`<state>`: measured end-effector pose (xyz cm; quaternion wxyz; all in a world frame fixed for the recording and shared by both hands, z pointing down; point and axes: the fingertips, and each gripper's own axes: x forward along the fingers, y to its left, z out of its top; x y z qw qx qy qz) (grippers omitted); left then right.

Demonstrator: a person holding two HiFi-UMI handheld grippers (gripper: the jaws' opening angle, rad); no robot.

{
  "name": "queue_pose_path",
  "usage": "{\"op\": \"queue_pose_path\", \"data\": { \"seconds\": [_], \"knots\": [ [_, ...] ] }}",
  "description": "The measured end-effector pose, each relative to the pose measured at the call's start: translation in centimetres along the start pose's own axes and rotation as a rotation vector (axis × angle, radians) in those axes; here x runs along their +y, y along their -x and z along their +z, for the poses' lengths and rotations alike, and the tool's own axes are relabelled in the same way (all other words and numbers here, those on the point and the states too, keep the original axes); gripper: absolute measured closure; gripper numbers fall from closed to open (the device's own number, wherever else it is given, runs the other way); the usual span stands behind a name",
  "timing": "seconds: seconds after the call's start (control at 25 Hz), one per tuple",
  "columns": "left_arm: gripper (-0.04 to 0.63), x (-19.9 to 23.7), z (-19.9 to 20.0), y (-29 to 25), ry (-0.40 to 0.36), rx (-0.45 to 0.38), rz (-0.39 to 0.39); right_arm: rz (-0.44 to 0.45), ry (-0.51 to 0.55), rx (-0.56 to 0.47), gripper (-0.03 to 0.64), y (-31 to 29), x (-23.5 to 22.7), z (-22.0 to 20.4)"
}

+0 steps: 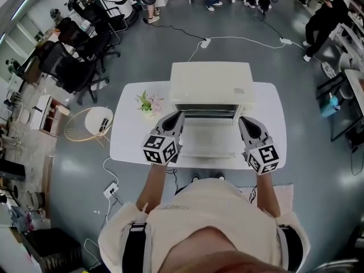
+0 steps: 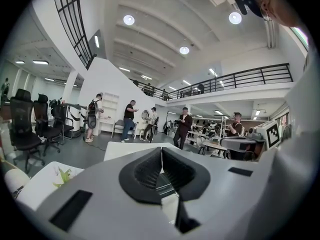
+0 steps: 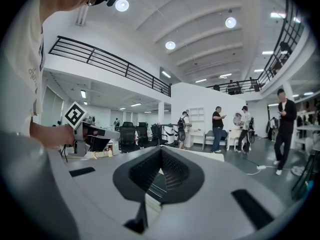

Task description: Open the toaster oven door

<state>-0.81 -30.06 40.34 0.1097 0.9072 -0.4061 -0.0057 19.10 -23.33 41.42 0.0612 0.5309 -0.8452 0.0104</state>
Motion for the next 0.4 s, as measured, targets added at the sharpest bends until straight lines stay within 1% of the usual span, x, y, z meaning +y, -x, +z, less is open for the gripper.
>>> {"op": "queue_pose_path", "data": {
  "seconds": [0.4],
  "knots": [
    [0.575, 0.4, -0.6, -1.3, 0.001, 0.016, -0.016, -0.024, -0.023, 0.025, 0.611, -0.3, -0.4, -1.6]
  ]
}}
